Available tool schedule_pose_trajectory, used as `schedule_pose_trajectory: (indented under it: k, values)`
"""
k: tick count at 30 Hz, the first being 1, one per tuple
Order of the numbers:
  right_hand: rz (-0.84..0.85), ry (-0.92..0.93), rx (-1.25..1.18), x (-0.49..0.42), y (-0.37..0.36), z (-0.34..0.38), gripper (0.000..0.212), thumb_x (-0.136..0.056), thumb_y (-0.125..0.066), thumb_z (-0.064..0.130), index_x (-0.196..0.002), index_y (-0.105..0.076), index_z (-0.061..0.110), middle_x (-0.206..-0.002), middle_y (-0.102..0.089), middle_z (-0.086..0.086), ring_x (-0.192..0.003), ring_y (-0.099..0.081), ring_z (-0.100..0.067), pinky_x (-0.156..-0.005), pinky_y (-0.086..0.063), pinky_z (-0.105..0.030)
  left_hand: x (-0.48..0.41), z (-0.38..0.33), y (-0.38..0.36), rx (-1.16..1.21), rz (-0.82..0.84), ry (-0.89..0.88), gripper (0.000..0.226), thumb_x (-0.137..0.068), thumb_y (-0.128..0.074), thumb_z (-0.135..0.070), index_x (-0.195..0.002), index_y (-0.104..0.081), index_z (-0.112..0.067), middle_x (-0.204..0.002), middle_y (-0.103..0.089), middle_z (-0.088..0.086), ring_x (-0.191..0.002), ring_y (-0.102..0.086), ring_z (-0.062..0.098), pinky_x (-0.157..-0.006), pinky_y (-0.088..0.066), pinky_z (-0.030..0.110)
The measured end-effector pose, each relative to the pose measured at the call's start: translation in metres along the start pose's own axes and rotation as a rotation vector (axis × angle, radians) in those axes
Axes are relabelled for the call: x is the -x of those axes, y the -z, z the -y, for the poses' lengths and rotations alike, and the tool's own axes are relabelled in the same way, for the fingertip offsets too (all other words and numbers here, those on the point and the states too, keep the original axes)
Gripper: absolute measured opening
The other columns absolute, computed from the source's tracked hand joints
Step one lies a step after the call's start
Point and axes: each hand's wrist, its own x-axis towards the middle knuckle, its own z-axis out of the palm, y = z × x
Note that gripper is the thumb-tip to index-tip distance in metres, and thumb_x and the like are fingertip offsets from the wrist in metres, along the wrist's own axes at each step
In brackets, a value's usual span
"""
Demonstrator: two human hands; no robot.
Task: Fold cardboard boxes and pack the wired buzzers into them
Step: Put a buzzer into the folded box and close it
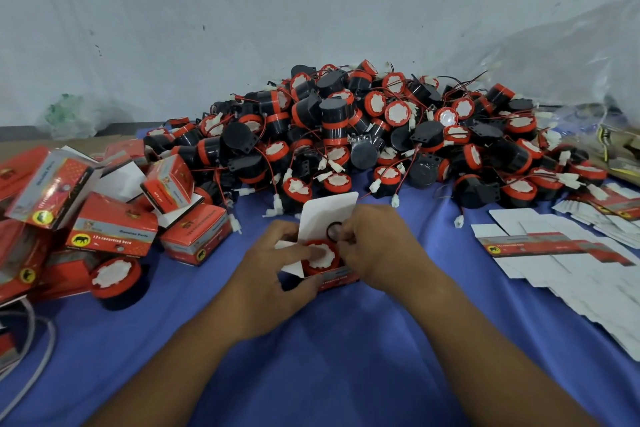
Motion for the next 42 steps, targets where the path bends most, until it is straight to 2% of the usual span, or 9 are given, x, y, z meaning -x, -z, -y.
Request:
schedule_pose_trajectory:
  k: [4,11,17,20,25,28,32,39,42]
  values:
    - [0.056,-0.048,0.049,-0.004,-0.003,0.007,0.020,-0.095,-0.052,0.018,-0.084,-0.067,0.010,-0.078,-0.058,-0.006,-0.073,-0.054,-0.027,-0.057,-0.037,-0.032,0.001,0.000,0.000,0.036,-0.018,0.035,0.034,-0.080,-0.079,-0.015,-0.112,-0.072,-0.025,-0.118,-0.055,-0.005,-0.110,-0.055,0.003,-0.092,-0.043,0.012]
    - [0.243,0.105,0.074,0.001,0.009,0.007,0.042,-0.094,-0.048,0.005,-0.058,-0.033,0.021,-0.061,-0.038,0.002,-0.059,-0.035,-0.017,-0.049,-0.019,-0.022,0.001,-0.005,-0.001,0.069,-0.045,0.073,0.036,-0.078,-0.082,-0.007,-0.108,-0.072,-0.024,-0.116,-0.056,-0.004,-0.108,-0.054,-0.003,-0.089,-0.043,0.008]
    - [0.110,-0.095,-0.171,-0.008,0.001,-0.006,0.012,-0.081,-0.063,0.003,-0.083,-0.074,0.004,-0.090,-0.073,-0.012,-0.087,-0.063,-0.033,-0.073,-0.053,-0.039,-0.001,-0.008,-0.001,0.078,-0.023,0.056,0.033,-0.078,-0.082,-0.008,-0.109,-0.075,-0.017,-0.119,-0.057,0.000,-0.112,-0.057,0.008,-0.094,-0.045,0.018]
    - [0.014,-0.226,-0.208,-0.013,-0.013,-0.009,0.011,-0.081,-0.064,0.006,-0.088,-0.059,0.012,-0.095,-0.063,-0.006,-0.091,-0.056,-0.028,-0.067,-0.042,-0.031,-0.004,-0.007,-0.002,0.064,-0.024,0.062,0.032,-0.079,-0.082,-0.009,-0.109,-0.076,-0.018,-0.118,-0.058,0.000,-0.111,-0.057,0.008,-0.093,-0.046,0.018]
    - [-0.066,-0.200,-0.379,-0.015,-0.023,-0.017,0.015,-0.084,-0.077,0.032,-0.082,-0.062,0.031,-0.107,-0.062,0.000,-0.113,-0.052,-0.023,-0.098,-0.040,-0.031,-0.003,-0.004,-0.003,0.102,-0.035,0.107,0.032,-0.080,-0.081,-0.013,-0.109,-0.073,-0.023,-0.116,-0.056,-0.005,-0.109,-0.053,-0.004,-0.089,-0.042,0.008]
    - [-0.117,-0.139,-0.421,-0.012,-0.027,-0.017,0.013,-0.086,-0.077,0.025,-0.080,-0.070,0.034,-0.120,-0.051,0.006,-0.118,-0.039,-0.015,-0.085,-0.023,-0.004,-0.002,-0.002,-0.003,0.108,-0.028,0.111,0.032,-0.080,-0.081,-0.013,-0.110,-0.074,-0.019,-0.115,-0.056,-0.004,-0.107,-0.054,-0.002,-0.090,-0.042,0.010]
    - [-0.202,-0.055,-0.408,-0.013,-0.030,-0.018,0.009,-0.085,-0.077,0.015,-0.085,-0.077,0.024,-0.121,-0.047,0.007,-0.113,-0.038,-0.014,-0.082,-0.020,0.003,-0.001,-0.001,-0.002,0.120,-0.023,0.115,0.033,-0.080,-0.081,-0.012,-0.111,-0.074,-0.021,-0.115,-0.056,-0.002,-0.107,-0.055,0.001,-0.090,-0.044,0.013]
    - [-0.188,0.033,-0.368,-0.014,-0.031,-0.023,0.018,-0.083,-0.070,0.004,-0.093,-0.078,0.018,-0.109,-0.055,0.005,-0.111,-0.052,-0.023,-0.081,-0.027,-0.001,0.001,0.001,0.000,0.123,-0.029,0.179,0.032,-0.080,-0.081,-0.013,-0.110,-0.071,-0.020,-0.114,-0.055,-0.002,-0.107,-0.055,0.005,-0.091,-0.042,0.014]
    - [-0.127,0.078,-0.311,-0.014,-0.027,-0.024,0.019,-0.089,-0.067,0.008,-0.098,-0.081,0.018,-0.121,-0.057,-0.001,-0.116,-0.049,-0.025,-0.091,-0.035,-0.017,0.002,0.000,0.000,0.119,-0.037,0.188,0.031,-0.081,-0.081,-0.015,-0.110,-0.070,-0.020,-0.117,-0.055,-0.003,-0.110,-0.054,0.003,-0.093,-0.042,0.012]
